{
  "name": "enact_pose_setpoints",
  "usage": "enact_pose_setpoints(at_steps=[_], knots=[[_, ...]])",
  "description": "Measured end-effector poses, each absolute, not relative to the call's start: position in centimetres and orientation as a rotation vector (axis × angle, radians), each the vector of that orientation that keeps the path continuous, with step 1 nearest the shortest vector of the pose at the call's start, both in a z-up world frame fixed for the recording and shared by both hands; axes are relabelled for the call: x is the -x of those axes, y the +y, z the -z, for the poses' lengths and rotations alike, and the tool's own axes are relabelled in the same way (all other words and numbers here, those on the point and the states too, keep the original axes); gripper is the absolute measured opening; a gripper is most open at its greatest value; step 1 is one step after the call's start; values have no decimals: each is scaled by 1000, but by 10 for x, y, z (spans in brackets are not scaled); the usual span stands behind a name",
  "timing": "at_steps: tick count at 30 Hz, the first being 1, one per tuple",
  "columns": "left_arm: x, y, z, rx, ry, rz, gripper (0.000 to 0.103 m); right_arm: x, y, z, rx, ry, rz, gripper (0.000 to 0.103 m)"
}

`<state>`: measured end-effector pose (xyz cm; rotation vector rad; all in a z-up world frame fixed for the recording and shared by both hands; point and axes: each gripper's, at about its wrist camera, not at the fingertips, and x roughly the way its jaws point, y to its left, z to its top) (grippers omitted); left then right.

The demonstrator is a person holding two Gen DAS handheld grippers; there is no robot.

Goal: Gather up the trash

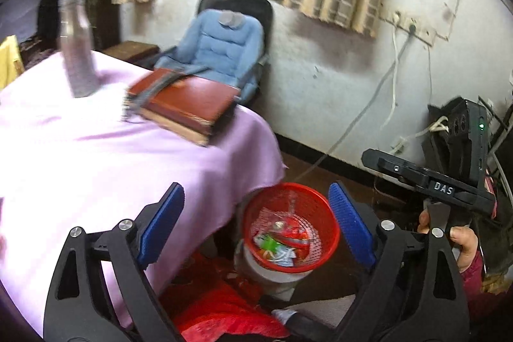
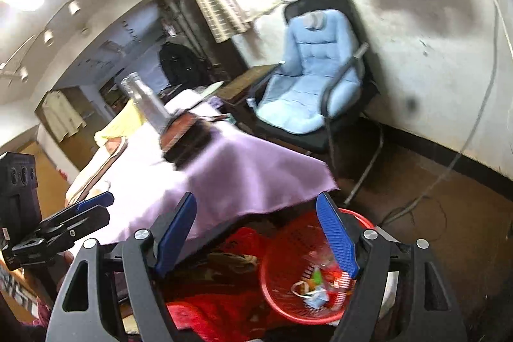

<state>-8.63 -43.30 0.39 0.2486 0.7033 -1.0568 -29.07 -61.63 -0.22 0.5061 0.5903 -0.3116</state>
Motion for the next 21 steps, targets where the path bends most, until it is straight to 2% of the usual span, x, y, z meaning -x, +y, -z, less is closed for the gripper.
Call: enact_pose_setpoints(at_steps=[12,21], knots=[[21,-287,-23,-71,653,765,96,213,-520,-33,-387,614,95,83],[-65,-170,-3,58,762,456,96,147,-460,-26,-347,683,-54,84]])
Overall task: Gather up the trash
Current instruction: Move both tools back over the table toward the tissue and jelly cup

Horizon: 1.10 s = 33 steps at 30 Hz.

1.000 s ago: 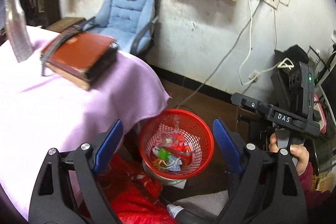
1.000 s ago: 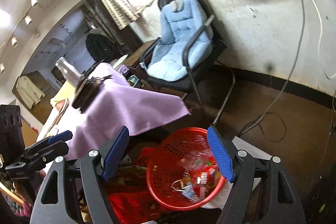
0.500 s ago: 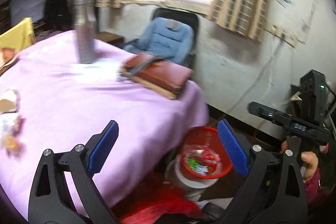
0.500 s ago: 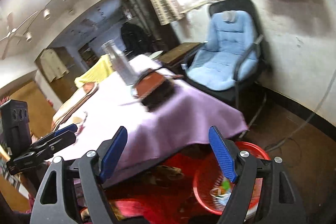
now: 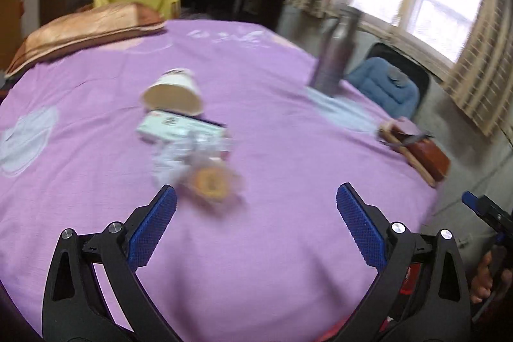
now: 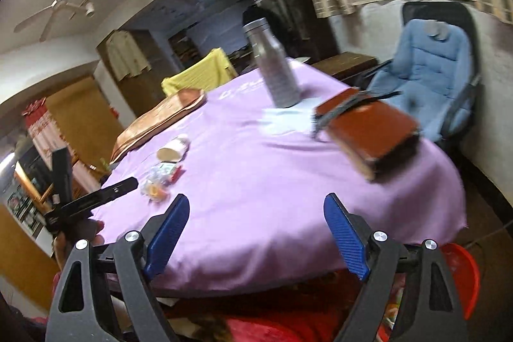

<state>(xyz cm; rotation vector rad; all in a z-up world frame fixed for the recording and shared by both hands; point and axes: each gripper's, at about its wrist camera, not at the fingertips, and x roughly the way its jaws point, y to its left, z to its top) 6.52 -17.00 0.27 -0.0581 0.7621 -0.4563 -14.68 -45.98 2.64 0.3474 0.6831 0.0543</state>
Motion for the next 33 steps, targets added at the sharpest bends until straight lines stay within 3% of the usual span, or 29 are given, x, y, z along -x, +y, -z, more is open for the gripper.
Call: enact_pose_setpoints(at_steps=[13,22,26,33], knots=[[-107,-112,19,-30,841,278,96,95,-422,-14,-319,742,-145,85],[-113,-167,20,-73,895,437,96,93,-430,-14,-339,742,-132,85],[-94,-195,3,-104,821,516,96,98,-432,-20,-333,722,-126,85],[-123,-145,5,6,861,379,96,98,-434,-16,-339,725,-139,85]])
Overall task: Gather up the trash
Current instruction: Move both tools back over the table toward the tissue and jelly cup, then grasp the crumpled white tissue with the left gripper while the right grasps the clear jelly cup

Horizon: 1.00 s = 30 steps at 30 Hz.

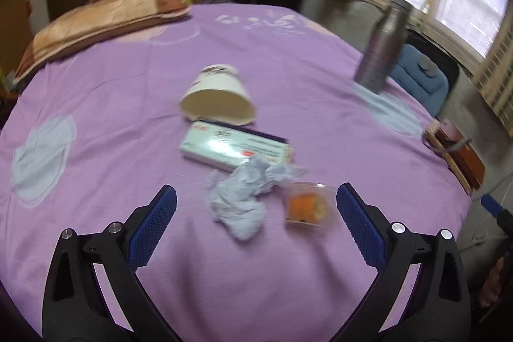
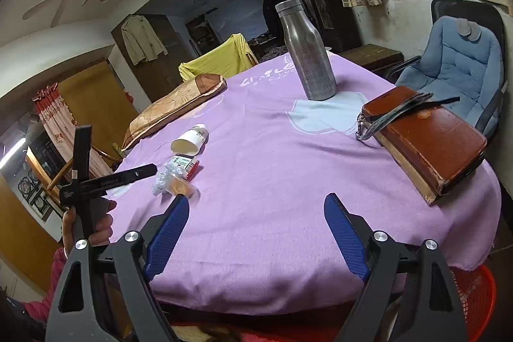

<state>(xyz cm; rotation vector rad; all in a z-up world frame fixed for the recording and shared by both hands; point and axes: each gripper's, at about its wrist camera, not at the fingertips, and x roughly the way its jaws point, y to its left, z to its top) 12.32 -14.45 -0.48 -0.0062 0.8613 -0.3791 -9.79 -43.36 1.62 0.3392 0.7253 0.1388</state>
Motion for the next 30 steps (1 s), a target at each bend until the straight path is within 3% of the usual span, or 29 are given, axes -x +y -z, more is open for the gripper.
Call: enact_pose_setpoints(at_steps=[15,24,30], knots=[[-160,-137,45,283,1072,627,94,96,-421,-18,-318,730,-142,85],[-118,-187,24,204,997,871,92,93,-416,-21,-310,727,-147,85],[-123,-160,15,219,950,753,92,96,-416,-20,-309,722,-155,85]])
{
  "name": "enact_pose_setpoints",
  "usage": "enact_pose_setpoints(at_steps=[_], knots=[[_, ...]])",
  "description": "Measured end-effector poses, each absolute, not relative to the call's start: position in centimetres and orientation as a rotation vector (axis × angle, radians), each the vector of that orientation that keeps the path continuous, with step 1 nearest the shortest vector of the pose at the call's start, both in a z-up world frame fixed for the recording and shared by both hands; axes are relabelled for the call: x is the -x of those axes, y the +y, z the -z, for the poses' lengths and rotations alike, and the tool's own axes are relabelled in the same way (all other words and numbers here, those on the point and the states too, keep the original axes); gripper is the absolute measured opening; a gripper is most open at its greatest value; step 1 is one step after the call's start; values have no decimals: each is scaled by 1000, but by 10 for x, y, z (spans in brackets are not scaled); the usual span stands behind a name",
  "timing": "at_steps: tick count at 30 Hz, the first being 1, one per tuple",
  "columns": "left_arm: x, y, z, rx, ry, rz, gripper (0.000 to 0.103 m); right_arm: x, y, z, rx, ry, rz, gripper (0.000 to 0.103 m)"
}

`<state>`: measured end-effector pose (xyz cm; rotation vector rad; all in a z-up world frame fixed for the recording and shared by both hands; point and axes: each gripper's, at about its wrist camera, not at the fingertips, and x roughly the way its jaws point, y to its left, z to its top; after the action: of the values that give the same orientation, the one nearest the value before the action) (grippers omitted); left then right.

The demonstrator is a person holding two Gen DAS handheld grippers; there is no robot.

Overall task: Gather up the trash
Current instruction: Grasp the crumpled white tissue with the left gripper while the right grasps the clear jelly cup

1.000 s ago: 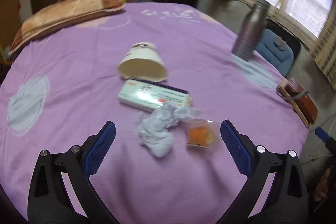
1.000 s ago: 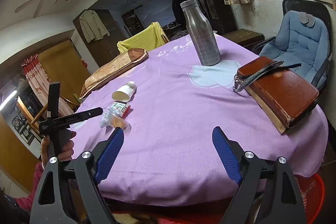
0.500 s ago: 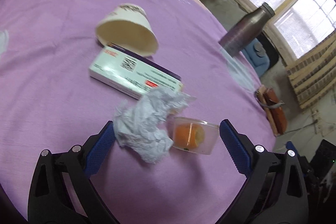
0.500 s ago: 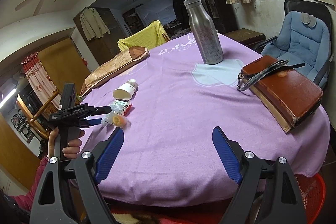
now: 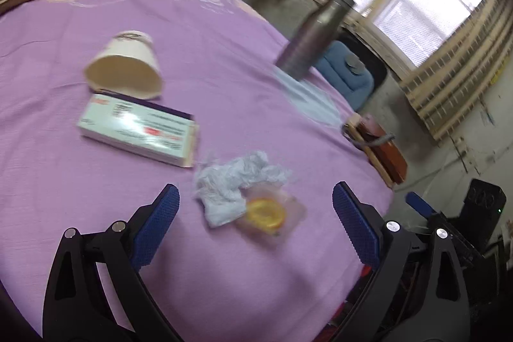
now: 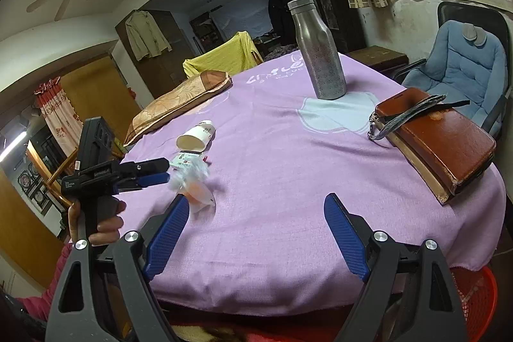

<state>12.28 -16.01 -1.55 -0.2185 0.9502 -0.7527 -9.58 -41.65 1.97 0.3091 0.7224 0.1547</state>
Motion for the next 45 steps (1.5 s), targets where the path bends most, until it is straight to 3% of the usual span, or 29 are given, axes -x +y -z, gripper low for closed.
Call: enact_pose_setpoints(at_steps=[6,13,16,18,21,22,29,35,45], knots=[[-138,-140,25,233,974,649,92,95,-418,-14,-328,729,-158,85],[-152,-189,36,182,1060,684,91,98,-417,-14,-317,722,-160,85],[-158,-200,42,226,1116,730,74,98,-422,-13,-331,719,-157,85],[-158,-206,46,237,1141,752,51,100,-426,-12,-342,719,-153,85],[-153,-202,42,243,1114,763,32,101,-430,-11,-355,716,-150,85],[-151,-198,38,244,1097,760,29,103,-430,-12,-355,715,-150,85],[-126,-130,9,267,967,676,28,94,-412,-9,-325,740,-189,85],[-107,-71,13,246,912,528,28,71,-364,0,-245,806,-288,85],[-100,-68,33,180,871,457,28,30,-299,20,-145,887,-365,85]])
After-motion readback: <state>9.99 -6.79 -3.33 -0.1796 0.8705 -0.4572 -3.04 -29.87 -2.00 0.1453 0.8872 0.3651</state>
